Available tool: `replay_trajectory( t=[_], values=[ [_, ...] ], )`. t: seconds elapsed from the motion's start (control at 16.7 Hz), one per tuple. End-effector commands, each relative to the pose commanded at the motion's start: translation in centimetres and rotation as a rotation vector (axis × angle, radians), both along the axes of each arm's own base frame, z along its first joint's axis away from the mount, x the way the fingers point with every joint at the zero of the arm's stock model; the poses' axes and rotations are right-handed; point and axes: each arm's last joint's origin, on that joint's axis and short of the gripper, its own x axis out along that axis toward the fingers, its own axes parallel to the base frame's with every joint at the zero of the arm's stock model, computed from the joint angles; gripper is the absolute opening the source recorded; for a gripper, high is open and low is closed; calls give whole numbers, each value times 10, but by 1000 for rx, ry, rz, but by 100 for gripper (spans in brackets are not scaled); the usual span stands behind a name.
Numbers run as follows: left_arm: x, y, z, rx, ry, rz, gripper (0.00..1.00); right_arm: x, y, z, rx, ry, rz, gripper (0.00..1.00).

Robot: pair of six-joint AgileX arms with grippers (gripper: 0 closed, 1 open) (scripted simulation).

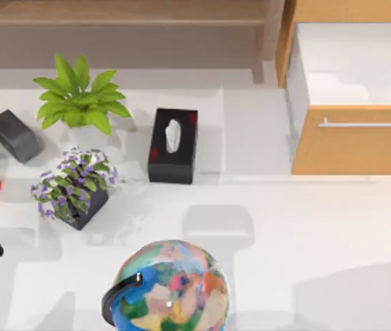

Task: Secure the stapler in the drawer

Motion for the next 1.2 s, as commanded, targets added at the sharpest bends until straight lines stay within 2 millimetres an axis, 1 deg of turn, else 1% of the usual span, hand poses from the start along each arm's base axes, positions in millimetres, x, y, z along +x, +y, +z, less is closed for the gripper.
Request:
replay_trajectory(
  t=[0.12,0.24,0.48,0.6,0.72,0.84,0.9,1.02,1.08,1.2],
  values=[
    [0,0,0,0,0,0,100,18,4,24,-24,-85,39,0],
    [0,0,0,0,0,0,100,41,11,49,-39,-161,80,0],
    [0,0,0,0,0,0,100,100,32,94,-34,-301,128,0],
    [0,0,0,0,0,0,100,134,44,108,-10,-360,122,0],
    [0,0,0,0,0,0,100,167,57,113,27,-395,97,0],
    [0,0,0,0,0,0,100,198,71,105,72,-390,60,0],
    [0,0,0,0,0,0,100,212,78,95,94,-368,38,0],
    [0,0,0,0,0,0,100,234,90,65,129,-291,-14,0],
    [0,0,0,0,0,0,100,241,94,47,140,-243,-43,0],
    [0,0,0,0,0,0,100,249,96,15,148,-148,-107,0]
  ],
)
